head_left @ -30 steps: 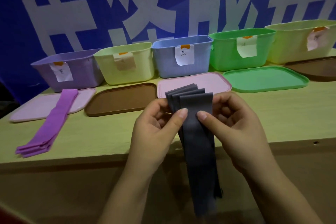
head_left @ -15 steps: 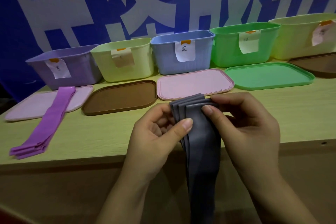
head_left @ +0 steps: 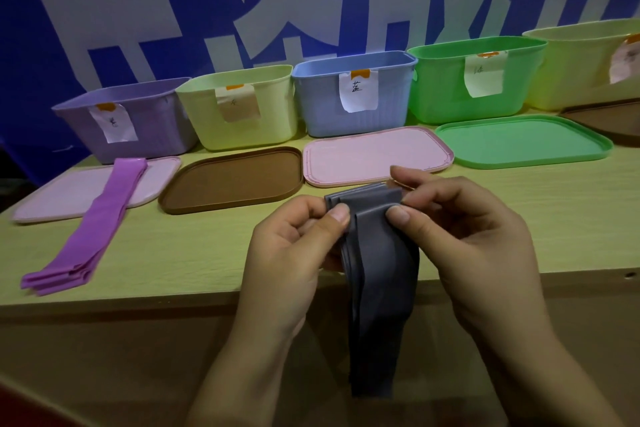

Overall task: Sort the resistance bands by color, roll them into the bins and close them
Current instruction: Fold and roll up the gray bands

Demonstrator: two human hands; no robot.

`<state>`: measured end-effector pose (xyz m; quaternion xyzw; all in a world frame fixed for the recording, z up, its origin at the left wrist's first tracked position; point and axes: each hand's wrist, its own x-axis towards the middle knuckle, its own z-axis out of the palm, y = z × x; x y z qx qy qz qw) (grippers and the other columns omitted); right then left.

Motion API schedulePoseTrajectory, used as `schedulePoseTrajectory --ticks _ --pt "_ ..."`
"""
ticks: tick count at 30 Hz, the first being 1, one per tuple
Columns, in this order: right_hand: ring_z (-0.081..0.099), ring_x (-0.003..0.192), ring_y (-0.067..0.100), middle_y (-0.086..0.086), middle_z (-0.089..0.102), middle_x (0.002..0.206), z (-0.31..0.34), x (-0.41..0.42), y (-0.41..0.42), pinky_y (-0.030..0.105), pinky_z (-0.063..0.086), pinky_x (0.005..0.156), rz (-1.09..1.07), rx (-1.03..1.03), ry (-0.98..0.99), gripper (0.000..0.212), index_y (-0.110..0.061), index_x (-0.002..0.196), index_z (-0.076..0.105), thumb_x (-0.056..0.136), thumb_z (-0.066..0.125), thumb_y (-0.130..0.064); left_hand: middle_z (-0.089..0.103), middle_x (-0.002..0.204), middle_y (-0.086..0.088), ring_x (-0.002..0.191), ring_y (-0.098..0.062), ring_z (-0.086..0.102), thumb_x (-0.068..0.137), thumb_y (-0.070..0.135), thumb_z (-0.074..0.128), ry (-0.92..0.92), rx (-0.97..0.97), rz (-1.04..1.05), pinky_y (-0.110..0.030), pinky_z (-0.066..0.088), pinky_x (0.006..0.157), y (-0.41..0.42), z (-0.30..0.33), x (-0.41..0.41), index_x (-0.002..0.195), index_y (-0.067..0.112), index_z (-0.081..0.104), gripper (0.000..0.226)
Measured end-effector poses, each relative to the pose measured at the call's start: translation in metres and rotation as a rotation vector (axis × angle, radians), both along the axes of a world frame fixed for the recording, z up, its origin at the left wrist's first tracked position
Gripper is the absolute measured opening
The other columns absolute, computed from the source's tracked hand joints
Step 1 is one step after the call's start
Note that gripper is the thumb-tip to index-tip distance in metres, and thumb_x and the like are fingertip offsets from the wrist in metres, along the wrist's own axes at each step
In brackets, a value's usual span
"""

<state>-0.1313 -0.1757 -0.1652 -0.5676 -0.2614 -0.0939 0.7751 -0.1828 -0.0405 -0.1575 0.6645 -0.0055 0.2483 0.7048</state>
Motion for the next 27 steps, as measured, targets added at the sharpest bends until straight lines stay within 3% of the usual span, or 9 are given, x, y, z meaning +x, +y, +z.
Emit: schedulePoseTrajectory --ticks 7,14,18,21,25,27 --pt "0.067 0.079 0.007 -0.008 0.072 0.086 0.001 -0.002 0.001 0.018 0.052 0.07 -0.081 -0.096 -0.008 0.01 -0.02 0.068 0.065 0.064 0.074 -0.017 0.064 0.059 0.005 0.057 -0.003 0.06 0.082 0.021 0.062 -0.069 0.203 0.003 -0.018 0.048 0.049 0.004 -0.002 -0.003 0.071 0.028 0.066 0.014" --pt "0.069 0.08 0.013 -0.002 0.072 0.084 0.003 -0.007 0.001 0.022 0.055 0.072 -0.113 -0.065 0.021 0.017 -0.019 0.067 0.065 0.064 0.081 -0.018 0.067 0.065 0.005 0.059 -0.002 0.06 0.084 0.018 0.055 -0.099 0.26 0.0 -0.022 0.049 0.051 0.002 -0.005 -0.005 0.075 0.017 0.061 0.011" --pt "0.068 0.077 0.008 -0.002 0.072 0.081 0.005 -0.01 0.002 0.018 0.052 0.069 -0.135 -0.011 0.03 0.01 -0.018 0.069 0.064 0.064 0.072 -0.02 0.07 0.071 0.005 0.064 -0.003 0.064 0.085 0.017 0.055 -0.134 0.273 0.025 -0.018 0.051 0.053 -0.002 -0.008 -0.005 0.082 0.02 0.062 0.008" --pt "0.068 0.077 0.005 -0.006 0.072 0.079 0.005 -0.012 0.002 0.014 0.05 0.067 -0.149 -0.001 0.014 0.013 -0.02 0.069 0.066 0.066 0.077 -0.017 0.071 0.075 0.009 0.068 -0.004 0.067 0.085 0.017 0.055 -0.151 0.273 0.048 -0.018 0.052 0.055 -0.005 -0.011 -0.005 0.085 0.025 0.063 0.011" --pt "0.068 0.077 0.005 -0.007 0.072 0.079 0.007 -0.014 0.003 0.013 0.05 0.066 -0.135 0.034 0.021 0.009 -0.014 0.072 0.065 0.064 0.07 -0.017 0.071 0.077 0.015 0.072 -0.002 0.067 0.085 0.021 0.061 -0.2 0.272 0.069 -0.018 0.053 0.057 -0.008 -0.014 -0.005 0.084 0.031 0.066 0.011" --pt "0.068 0.077 0.005 -0.006 0.072 0.079 0.007 -0.014 0.003 0.013 0.05 0.066 -0.134 0.05 0.025 0.009 -0.015 0.072 0.066 0.064 0.07 -0.017 0.07 0.079 0.019 0.075 0.0 0.067 0.083 0.028 0.059 -0.236 0.289 0.071 -0.018 0.054 0.06 -0.009 -0.014 -0.005 0.088 0.042 0.068 0.016"
